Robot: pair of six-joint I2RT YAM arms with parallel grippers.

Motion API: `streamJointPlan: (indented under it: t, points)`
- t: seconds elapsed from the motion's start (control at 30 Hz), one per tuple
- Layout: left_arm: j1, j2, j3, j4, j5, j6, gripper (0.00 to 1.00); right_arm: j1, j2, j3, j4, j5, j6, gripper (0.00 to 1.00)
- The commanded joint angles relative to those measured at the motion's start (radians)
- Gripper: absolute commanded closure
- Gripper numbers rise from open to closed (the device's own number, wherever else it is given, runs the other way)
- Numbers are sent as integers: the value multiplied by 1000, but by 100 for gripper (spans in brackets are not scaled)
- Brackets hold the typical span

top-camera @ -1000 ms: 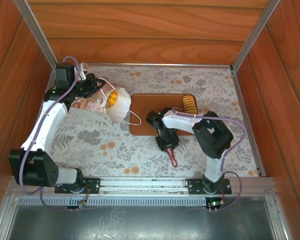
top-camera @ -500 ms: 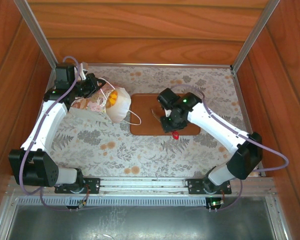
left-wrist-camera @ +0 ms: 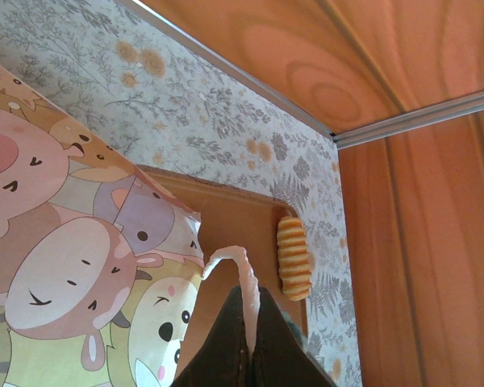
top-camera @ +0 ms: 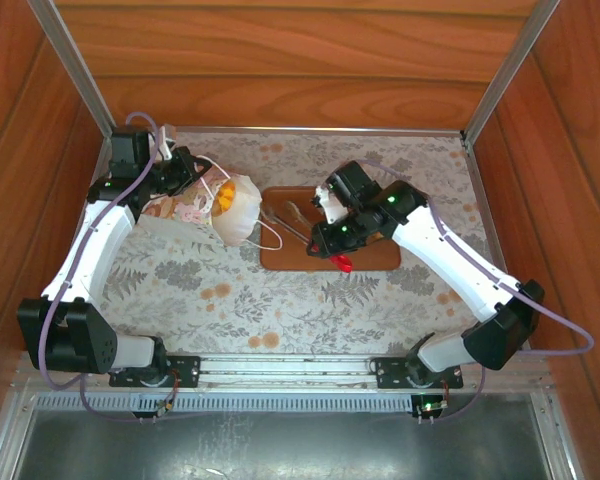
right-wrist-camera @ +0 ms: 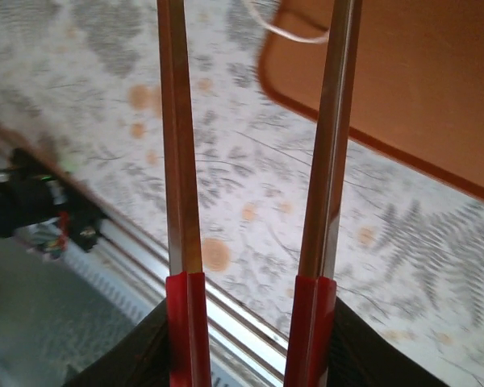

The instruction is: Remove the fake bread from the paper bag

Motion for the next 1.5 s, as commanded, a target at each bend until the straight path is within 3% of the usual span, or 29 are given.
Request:
streamJointPlan:
  t: [0.0, 0.47, 0.8, 1.03, 1.23, 1.47]
  points:
    - [-5, -24, 12, 25, -3, 0, 100, 11, 42, -6, 138, -155, -13, 59]
    - [-4, -7, 48, -29, -17, 23, 100, 15, 340, 111, 360, -280, 12, 60]
    - [-4, 1, 57, -32, -22, 14, 100, 25, 465, 231, 312, -298, -59, 57]
    - [-4, 1, 59, -33, -22, 11, 100, 31, 549, 326, 243, -230, -76, 57]
    - [-5, 4, 67, -33, -19, 6, 100, 39, 564, 347, 233, -220, -71, 64]
    - [-4, 0, 59, -33, -25, 8, 100, 39, 465, 303, 226, -191, -73, 69]
